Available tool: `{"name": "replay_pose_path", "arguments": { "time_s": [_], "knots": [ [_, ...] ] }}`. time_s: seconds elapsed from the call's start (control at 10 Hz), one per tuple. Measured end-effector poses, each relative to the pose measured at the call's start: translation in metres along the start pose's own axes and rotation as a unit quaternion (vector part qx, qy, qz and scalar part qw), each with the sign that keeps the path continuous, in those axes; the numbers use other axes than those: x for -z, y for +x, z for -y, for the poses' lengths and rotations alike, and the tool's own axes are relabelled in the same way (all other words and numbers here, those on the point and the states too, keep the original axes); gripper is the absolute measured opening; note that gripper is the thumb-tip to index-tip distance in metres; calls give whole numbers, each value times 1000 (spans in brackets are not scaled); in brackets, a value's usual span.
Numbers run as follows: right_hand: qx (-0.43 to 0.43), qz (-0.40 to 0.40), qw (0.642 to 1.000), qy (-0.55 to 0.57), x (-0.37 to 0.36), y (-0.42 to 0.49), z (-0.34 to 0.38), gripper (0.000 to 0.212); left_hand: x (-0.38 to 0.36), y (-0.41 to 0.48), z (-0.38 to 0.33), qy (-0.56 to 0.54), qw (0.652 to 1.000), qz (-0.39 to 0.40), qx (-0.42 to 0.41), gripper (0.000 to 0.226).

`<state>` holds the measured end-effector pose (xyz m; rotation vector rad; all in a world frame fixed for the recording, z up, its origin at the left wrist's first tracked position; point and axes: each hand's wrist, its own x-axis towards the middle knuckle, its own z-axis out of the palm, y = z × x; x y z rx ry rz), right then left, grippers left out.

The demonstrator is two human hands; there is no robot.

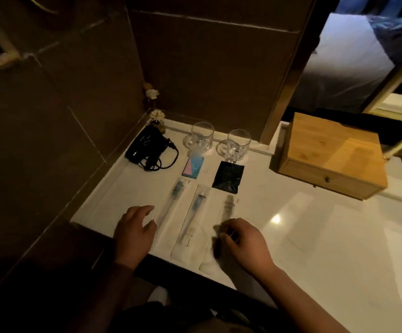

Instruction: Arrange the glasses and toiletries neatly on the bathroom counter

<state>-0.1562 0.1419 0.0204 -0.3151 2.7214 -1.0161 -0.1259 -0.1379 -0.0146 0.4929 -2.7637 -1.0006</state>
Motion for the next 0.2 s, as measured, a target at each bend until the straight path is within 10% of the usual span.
{"name": "replay_pose_path", "arguments": {
  "time_s": [0.2],
  "knots": [
    [122,108,987,-16,20,-3,-6,20,-7,-112,-39,-33,986,-114,113,31]
  ]
}}
